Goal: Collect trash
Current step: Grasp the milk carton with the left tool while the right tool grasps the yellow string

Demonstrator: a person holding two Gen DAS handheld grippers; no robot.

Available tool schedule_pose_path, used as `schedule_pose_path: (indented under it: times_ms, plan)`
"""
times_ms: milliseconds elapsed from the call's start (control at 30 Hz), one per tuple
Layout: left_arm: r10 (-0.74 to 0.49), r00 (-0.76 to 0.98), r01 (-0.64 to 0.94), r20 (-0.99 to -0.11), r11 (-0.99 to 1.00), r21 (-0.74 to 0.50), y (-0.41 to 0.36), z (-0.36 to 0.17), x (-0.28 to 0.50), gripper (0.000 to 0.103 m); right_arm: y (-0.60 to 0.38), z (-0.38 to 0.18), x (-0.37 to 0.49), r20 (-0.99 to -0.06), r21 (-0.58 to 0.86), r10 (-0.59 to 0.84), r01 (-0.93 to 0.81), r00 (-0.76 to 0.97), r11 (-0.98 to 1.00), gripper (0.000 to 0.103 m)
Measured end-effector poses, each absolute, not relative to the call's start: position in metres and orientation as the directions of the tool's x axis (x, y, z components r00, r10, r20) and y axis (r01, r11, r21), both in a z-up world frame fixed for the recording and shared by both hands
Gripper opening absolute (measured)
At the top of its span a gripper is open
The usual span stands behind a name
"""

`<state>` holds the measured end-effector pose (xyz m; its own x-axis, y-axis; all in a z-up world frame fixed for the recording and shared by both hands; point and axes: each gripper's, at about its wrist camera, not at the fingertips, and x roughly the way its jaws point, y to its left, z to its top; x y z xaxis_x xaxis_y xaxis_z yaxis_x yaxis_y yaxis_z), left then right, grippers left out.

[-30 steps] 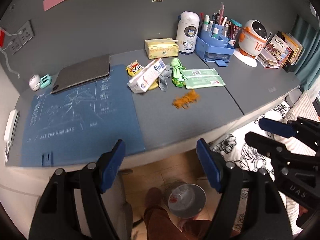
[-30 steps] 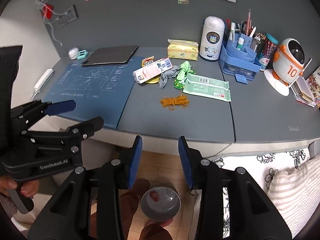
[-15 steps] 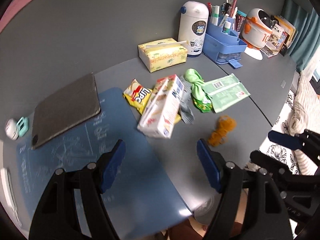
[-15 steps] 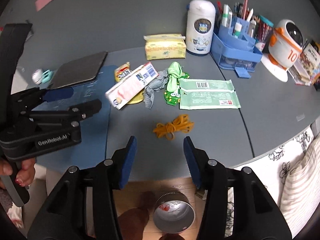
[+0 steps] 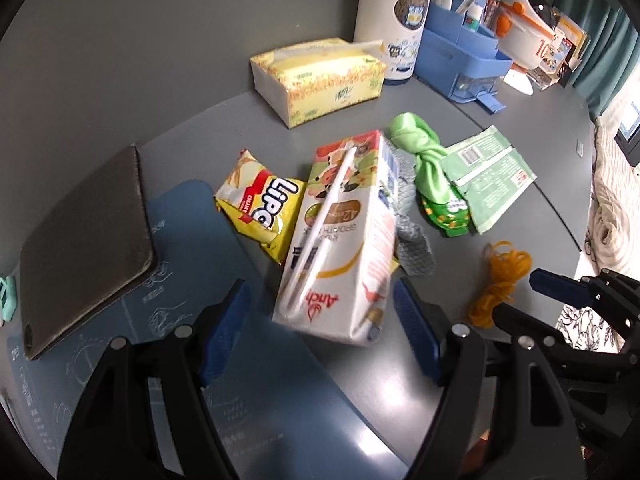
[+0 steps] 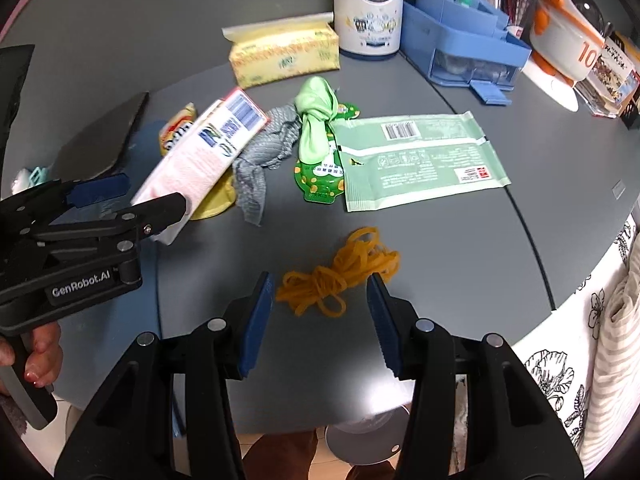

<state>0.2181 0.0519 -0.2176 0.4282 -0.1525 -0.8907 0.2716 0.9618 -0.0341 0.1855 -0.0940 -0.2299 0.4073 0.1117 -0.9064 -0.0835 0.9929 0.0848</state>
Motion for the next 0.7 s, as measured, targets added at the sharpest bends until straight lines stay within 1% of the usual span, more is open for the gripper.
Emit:
schedule_pose_path:
  times_ms: [100,267,300,333,367,400,433,567,600,700]
  plan:
    - [-0.171,0.405,0.271,-0.898,0.961,-0.06,0.054,-0.227,0.222,0.074,-0.091,-0.239,0.193,-0.914,0.075,0.1,-0.078,0.394,0.994,0.047]
    - [-0.17,0.383,0.272,-0.908,0.96,-0.065,0.052,-0.24,0.227,0.074,-0.09,-0.249,0.197,-0.926,0.057,0.084,-0.084,0.367,0.995,0.045]
    - [-0.171,0.384,0.272,-0.908,0.96,-0.066,0.051,-0.241,0.228,0.073,-0.089,-0.249,0.196,-0.928,0.053,0.082,-0.089,0.364,0.995,0.043]
    - [-0.173,0.389,0.278,-0.905,0.958,-0.064,0.05,-0.24,0.228,0.067,-0.09,-0.249,0.196,-0.929,0.053,0.084,-0.094,0.36,0.994,0.04]
    - [-0.175,0.388,0.282,-0.905,0.957,-0.064,0.049,-0.24,0.227,0.062,-0.09,-0.249,0.196,-0.929,0.067,0.098,-0.099,0.356,0.993,0.034]
    - [-0.185,0.385,0.291,-0.904,0.954,-0.072,0.047,-0.24,0.227,0.056,-0.091,-0.248,0.196,-0.929,0.073,0.105,-0.102,0.355,0.992,0.032]
    - [-0.181,0.392,0.29,-0.902,0.955,-0.066,0.045,-0.239,0.226,0.054,-0.091,-0.247,0.196,-0.928,0.074,0.107,-0.105,0.357,0.992,0.029]
    - [-0.18,0.421,0.306,-0.889,0.951,-0.048,0.04,-0.231,0.22,0.051,-0.091,-0.241,0.195,-0.925,0.086,0.123,-0.118,0.36,0.989,0.019]
    - [-0.183,0.425,0.309,-0.886,0.95,-0.048,0.039,-0.23,0.219,0.051,-0.092,-0.238,0.195,-0.922,0.089,0.128,-0.122,0.366,0.989,0.012]
    - [-0.186,0.445,0.309,-0.876,0.95,-0.044,0.039,-0.221,0.215,0.051,-0.093,-0.229,0.193,-0.916,0.101,0.142,-0.126,0.375,0.987,0.012]
